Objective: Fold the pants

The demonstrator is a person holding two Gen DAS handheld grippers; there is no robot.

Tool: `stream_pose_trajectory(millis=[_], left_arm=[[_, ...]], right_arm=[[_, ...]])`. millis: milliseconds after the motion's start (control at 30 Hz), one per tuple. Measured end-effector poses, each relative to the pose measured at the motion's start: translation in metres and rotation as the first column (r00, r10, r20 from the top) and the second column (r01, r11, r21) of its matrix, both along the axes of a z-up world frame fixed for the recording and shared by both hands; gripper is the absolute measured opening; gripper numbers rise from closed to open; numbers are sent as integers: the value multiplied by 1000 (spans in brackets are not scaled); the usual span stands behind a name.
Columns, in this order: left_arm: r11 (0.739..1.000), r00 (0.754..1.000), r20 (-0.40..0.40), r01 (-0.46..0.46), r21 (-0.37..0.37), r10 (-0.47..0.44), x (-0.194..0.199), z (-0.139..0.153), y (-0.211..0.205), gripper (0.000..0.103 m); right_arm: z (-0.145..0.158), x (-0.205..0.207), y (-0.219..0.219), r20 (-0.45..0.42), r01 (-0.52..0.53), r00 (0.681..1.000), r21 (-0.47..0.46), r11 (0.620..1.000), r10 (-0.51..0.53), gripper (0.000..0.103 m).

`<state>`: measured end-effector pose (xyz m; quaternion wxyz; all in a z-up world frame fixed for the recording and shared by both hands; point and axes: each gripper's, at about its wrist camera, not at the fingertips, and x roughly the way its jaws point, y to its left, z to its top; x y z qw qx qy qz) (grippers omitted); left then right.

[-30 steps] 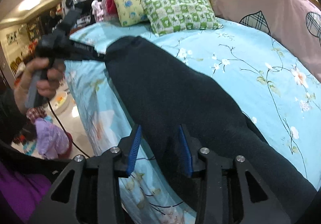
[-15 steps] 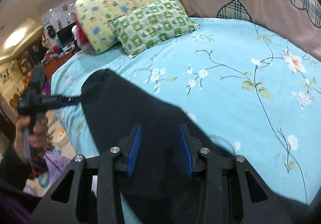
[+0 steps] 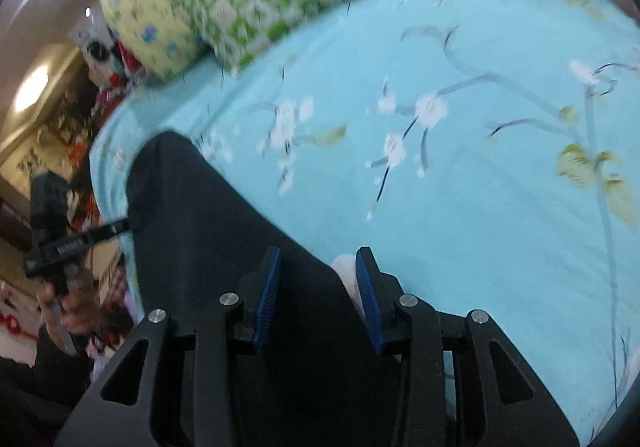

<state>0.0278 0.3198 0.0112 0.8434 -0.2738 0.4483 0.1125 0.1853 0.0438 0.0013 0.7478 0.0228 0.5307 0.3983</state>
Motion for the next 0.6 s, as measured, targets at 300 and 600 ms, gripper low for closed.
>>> stream_pose_trajectory(millis=[300,600], left_arm=[[1000,1000,24,11,13,-11,24,-9,-4,45],[998,988,154,5,55,-13,9,35,-15,19]], right_arm=[[0,-8,28,20,-206,978,-119,971,209,21],[40,-28,11,215,-99,969,-109,989,120,11]])
